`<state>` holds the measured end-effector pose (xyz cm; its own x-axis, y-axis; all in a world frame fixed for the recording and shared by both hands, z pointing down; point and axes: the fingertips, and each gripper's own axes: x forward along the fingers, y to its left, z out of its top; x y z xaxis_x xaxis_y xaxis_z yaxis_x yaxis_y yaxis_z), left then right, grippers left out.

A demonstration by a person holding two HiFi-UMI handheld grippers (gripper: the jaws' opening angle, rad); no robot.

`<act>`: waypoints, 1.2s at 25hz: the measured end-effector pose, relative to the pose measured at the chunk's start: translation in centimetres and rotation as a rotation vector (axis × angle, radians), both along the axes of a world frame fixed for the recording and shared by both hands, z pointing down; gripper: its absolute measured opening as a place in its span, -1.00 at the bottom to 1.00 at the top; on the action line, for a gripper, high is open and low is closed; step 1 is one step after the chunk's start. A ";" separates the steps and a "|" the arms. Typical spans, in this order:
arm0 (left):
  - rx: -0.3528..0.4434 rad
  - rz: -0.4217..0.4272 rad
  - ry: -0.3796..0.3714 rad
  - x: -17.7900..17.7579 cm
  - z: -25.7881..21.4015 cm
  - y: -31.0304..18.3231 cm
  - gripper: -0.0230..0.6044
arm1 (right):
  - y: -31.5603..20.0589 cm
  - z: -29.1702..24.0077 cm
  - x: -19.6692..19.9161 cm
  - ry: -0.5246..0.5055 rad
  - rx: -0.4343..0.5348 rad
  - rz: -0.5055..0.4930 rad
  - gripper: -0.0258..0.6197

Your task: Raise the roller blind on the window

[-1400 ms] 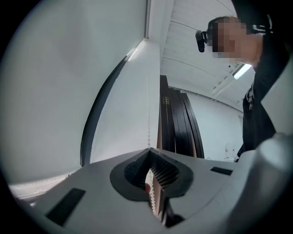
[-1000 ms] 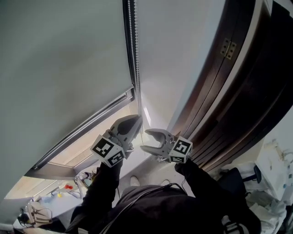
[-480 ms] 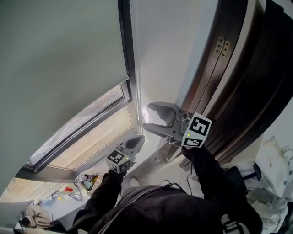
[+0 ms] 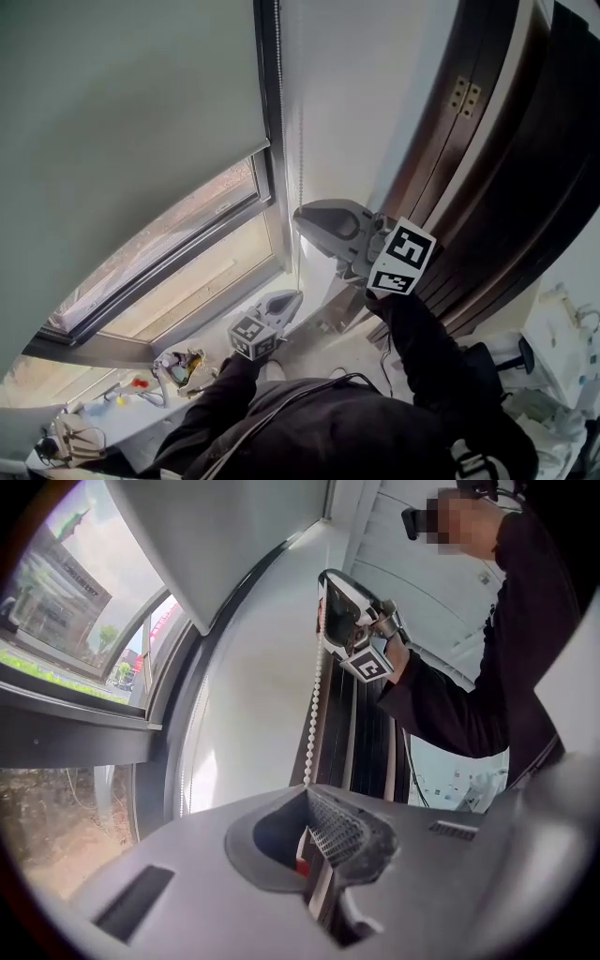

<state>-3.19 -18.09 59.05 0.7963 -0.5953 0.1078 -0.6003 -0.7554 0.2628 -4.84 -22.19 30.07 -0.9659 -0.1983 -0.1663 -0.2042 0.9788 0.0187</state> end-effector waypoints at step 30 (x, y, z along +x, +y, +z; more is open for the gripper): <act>0.372 0.018 0.120 -4.1 -21.3 -2.3 -0.42 | 5.2 25.2 -3.3 0.243 -0.269 -0.105 -0.91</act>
